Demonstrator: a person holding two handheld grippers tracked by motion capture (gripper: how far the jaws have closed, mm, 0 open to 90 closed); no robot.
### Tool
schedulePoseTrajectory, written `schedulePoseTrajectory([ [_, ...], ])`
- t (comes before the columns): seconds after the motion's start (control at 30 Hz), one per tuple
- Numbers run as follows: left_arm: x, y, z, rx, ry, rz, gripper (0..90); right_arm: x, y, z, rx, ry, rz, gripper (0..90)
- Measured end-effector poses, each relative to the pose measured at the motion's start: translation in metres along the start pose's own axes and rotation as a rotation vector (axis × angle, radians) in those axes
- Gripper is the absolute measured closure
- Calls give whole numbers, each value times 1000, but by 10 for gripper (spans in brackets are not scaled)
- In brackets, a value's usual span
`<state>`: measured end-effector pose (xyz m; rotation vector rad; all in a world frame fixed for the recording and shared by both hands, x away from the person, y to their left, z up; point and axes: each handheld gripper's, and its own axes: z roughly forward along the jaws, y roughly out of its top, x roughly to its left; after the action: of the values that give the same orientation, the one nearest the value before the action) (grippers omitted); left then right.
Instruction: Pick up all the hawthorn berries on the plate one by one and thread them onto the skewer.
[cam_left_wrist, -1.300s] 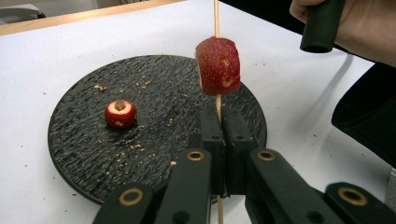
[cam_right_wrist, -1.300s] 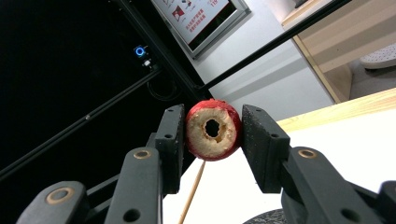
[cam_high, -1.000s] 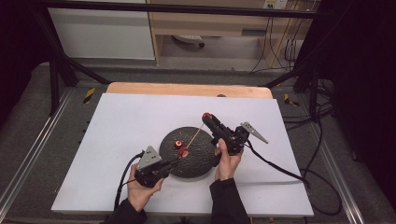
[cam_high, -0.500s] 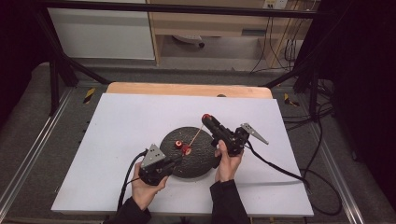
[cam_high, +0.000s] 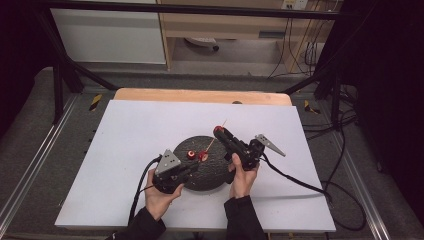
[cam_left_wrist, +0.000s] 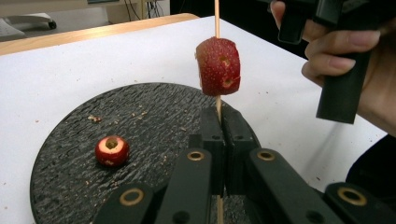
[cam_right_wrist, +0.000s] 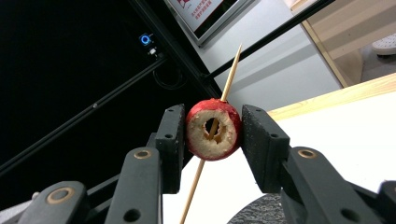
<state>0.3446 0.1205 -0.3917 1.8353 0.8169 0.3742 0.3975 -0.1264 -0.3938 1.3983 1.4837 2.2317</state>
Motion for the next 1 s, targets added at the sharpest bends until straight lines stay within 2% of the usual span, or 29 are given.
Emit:
schedulePoseTrajectory([
  [0.5, 2, 12, 11, 11, -6, 6, 884, 1, -10, -1, 30, 0, -17, 613],
  [1.0, 4, 15, 15, 9, -11, 10, 884, 2, -15, -3, 51, -2, -26, 613],
])
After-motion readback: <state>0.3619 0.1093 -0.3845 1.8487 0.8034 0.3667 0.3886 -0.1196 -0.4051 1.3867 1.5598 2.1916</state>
